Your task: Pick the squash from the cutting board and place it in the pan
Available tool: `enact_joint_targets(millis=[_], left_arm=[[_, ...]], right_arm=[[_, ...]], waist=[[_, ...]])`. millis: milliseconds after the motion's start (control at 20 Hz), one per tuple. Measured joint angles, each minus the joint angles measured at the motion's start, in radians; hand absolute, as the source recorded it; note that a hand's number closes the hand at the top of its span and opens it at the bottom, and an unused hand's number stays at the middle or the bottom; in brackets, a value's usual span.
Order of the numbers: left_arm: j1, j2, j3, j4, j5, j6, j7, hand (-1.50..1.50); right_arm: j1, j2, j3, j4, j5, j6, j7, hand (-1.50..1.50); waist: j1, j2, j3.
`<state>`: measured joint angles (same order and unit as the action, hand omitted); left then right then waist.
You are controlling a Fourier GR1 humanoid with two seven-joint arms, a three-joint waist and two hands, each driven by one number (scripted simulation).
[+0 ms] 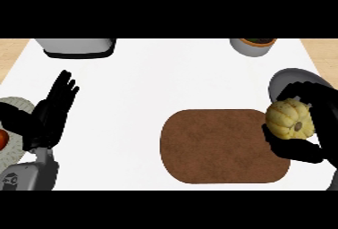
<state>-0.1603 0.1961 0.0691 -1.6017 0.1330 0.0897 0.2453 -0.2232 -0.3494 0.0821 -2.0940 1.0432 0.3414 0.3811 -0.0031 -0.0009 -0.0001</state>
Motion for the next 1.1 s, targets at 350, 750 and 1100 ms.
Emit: enact_joint_targets(millis=[350,750,1100], left_arm=[[-0.001,0.002,0.012,0.009,0.002,-0.015,-0.004,0.0],[-0.003,-0.008,0.007,-0.003,-0.005,-0.02,-0.003,0.0],[-0.036,-0.011,0.013,0.017,-0.006,-0.022,0.006,0.0]], right_arm=[[-0.042,-0.065,-0.247,0.213,-0.116,-0.099,-0.162,1.5],[-0.134,-0.175,-0.438,0.648,-0.205,-0.262,-0.446,1.5],[-0.267,-0.213,-0.469,1.094,-0.217,-0.417,-0.714,1.5]], waist=[[0.004,0.002,0.0],[0.013,0.004,0.001],[0.026,0.009,0.002]])
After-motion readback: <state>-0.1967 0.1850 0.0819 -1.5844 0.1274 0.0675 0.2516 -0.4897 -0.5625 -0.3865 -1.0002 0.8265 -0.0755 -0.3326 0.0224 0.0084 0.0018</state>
